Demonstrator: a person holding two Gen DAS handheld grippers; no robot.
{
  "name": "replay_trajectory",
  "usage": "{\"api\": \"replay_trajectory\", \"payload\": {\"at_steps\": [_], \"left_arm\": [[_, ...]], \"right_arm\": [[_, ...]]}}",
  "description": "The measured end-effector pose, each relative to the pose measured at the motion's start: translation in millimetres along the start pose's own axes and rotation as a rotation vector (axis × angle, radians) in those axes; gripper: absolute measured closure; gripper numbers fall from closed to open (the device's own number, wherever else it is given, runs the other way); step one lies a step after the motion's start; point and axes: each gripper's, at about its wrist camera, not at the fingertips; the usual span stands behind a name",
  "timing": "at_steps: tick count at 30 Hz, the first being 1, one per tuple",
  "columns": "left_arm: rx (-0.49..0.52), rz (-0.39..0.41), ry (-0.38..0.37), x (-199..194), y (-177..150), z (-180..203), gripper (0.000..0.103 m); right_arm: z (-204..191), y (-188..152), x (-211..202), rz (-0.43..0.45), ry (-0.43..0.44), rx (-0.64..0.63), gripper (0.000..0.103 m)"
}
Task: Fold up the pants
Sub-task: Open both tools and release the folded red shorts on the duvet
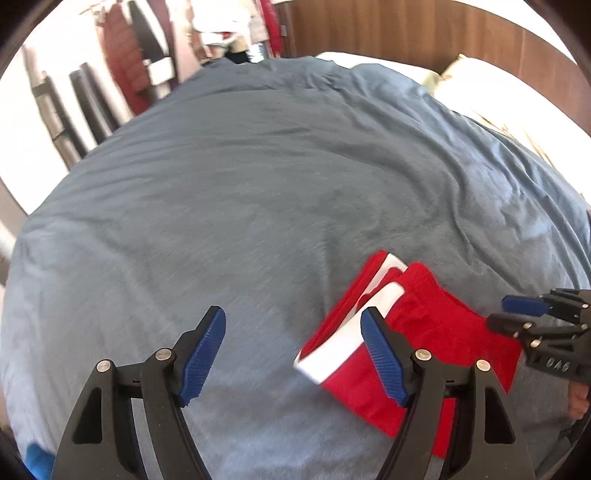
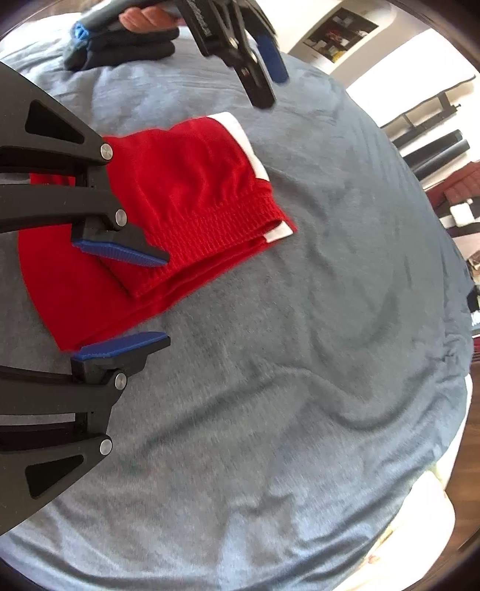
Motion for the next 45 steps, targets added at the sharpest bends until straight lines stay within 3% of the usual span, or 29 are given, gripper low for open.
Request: {"api": "replay_trajectory", "payload": {"at_steps": [6,12,17,21,26,32,39,45], "left_arm": [[-0.145,-0.035,-0.026,-6.1,-34.8,-3.5,0.028],[-0.270,-0.065,-0.067,4.5,-56.5,-1.6,0.029],[-0.298,-0.066,-0.077,2.3,-64.6,7.6,0.029],[-0.270,-0.054,-0.071,-4.9,-68.0,16.7,0.029],[-0.266,-0.053,-0.055,-5.6,-69.9,17.1,0.029],[-0.240,-0.061,-0.049,-2.4,-72.6,22.7,0.029],[-0.255,-0.040,-0.069,6.7,-67.4,16.6,0.029],[-0.298,-0.038,-0.065,22.4,-63.3,7.4,0.029]], "right_arm": [[3.3,-2.7,-21.6,0.052,0.045,0.007,0.048],[4.6,-9.0,-13.7,0.029,0.096,0.036,0.046],[16.2,-22.0,-16.0,-0.010,0.075,0.158,0.046],[23.1,-44.4,-26.7,-0.039,0.119,0.292,0.046],[27.3,-60.2,-9.9,-0.125,0.191,0.361,0.046],[28.4,-65.8,-5.0,-0.117,0.224,0.382,0.043],[28.7,-56.3,-3.3,-0.082,0.210,0.379,0.043],[16.4,-28.9,-17.6,0.048,0.075,0.213,0.043]]}}
Point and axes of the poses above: each gripper's, at about its wrist camera, not at the fingertips, and x roughly the way its jaws point, z to its right, y to its top
